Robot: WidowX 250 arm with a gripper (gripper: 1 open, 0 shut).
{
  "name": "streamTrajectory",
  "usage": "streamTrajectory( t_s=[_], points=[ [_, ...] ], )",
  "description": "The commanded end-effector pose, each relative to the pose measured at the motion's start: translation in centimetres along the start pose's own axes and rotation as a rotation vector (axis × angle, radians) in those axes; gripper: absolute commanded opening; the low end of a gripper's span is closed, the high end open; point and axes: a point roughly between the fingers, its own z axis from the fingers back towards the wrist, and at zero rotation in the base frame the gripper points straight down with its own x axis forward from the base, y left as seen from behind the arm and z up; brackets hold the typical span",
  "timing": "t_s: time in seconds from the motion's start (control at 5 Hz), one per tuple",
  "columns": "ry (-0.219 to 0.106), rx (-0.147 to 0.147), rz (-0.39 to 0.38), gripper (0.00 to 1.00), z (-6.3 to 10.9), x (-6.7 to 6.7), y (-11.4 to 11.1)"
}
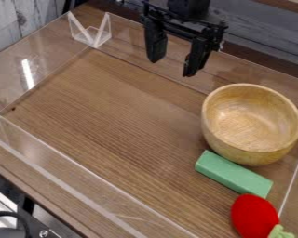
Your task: Move the red object to the left side of the table
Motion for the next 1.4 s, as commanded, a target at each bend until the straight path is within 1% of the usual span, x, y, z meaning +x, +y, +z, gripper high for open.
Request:
streamTrajectory(
  t_s=[0.0,0.2,0.4,0.6,0.8,1.0,1.2],
  points=[
    [0.018,-0.019,0.075,1.00,-0.6,-1.1,-1.1],
    [0.036,-0.043,-0.014,1.00,-1.5,-2.6,-2.8],
    [0.033,-0.068,0.001,1.00,-2.3,-4.5,-5.0],
    [0.023,-0.093,0.022,1.00,-3.3,-6.2,-7.8],
    [0.001,-0.109,-0.006,1.00,-4.2,-6.5,-11.4],
    [-0.026,-0.127,-0.018,1.00,-5.6,-6.2,-14.6],
    [-0.061,-0.157,-0.021,1.00,-7.1,-5.5,-15.4]
  ],
)
